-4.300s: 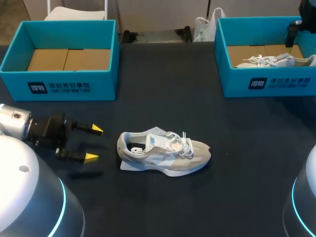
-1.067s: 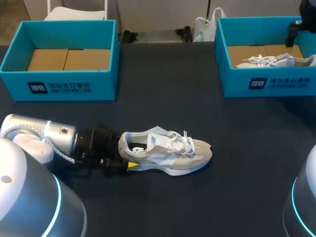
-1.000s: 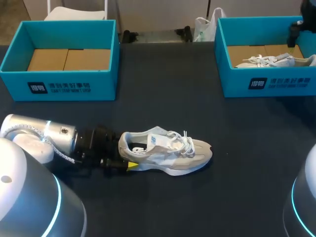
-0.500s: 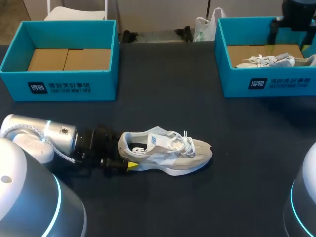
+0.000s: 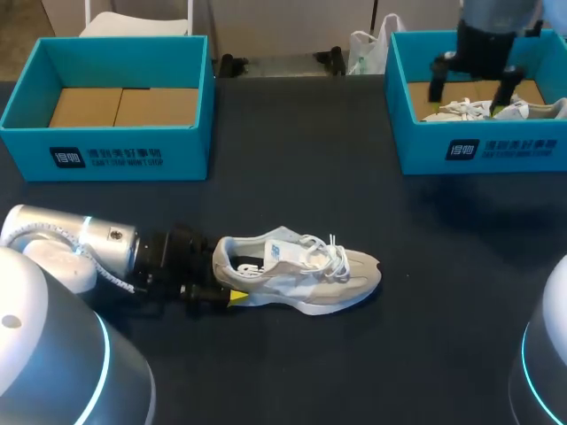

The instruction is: Take the shoe out of the shoebox, open the shoe tongue, remove and reinsert the insole, then place the shoe into the shoebox

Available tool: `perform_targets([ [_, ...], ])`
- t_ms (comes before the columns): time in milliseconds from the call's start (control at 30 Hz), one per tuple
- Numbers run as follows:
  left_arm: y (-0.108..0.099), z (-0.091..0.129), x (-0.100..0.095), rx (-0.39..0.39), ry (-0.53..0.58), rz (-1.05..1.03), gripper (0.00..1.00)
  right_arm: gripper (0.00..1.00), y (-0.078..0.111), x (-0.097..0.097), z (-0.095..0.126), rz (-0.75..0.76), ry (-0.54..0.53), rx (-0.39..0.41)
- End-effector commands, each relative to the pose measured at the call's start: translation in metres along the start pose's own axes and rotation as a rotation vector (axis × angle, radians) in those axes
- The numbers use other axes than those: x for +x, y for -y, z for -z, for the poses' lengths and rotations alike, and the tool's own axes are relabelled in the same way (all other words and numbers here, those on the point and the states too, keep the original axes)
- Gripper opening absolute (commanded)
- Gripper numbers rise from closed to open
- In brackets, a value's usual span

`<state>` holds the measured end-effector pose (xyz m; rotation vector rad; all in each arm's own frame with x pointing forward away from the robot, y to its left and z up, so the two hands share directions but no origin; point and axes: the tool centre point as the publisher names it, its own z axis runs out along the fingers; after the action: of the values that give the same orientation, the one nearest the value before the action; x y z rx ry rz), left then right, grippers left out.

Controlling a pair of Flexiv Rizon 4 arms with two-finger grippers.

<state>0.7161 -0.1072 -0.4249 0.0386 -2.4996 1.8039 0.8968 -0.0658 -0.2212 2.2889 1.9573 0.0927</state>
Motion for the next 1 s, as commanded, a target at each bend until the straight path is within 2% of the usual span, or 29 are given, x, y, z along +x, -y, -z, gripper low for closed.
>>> perform_targets([
  [33, -0.002, -0.005, 0.001, -0.001, 0.001, 0.001, 0.00, 1.00, 0.016, 0.019, 0.002, 0.022, 0.005, -0.001],
  [333, -0.002, -0.005, 0.001, -0.001, 0.001, 0.001, 0.00, 1.00, 0.062, 0.064, 0.014, 0.006, 0.036, -0.021],
  [400, -0.002, -0.005, 0.001, -0.001, 0.001, 0.001, 0.00, 1.00, 0.072, 0.075, 0.013, 0.012, 0.064, 0.017],
  [500, -0.002, -0.005, 0.001, -0.001, 0.001, 0.001, 0.00, 1.00, 0.086, 0.092, 0.013, 0.016, 0.066, 0.013],
  [700, -0.002, -0.005, 0.001, -0.001, 0.001, 0.001, 0.00, 1.00, 0.104, 0.128, 0.017, 0.036, 0.088, -0.008],
  [1000, -0.002, -0.005, 0.001, -0.001, 0.001, 0.001, 0.00, 1.00, 0.141, 0.176, 0.015, 0.002, 0.104, 0.025],
])
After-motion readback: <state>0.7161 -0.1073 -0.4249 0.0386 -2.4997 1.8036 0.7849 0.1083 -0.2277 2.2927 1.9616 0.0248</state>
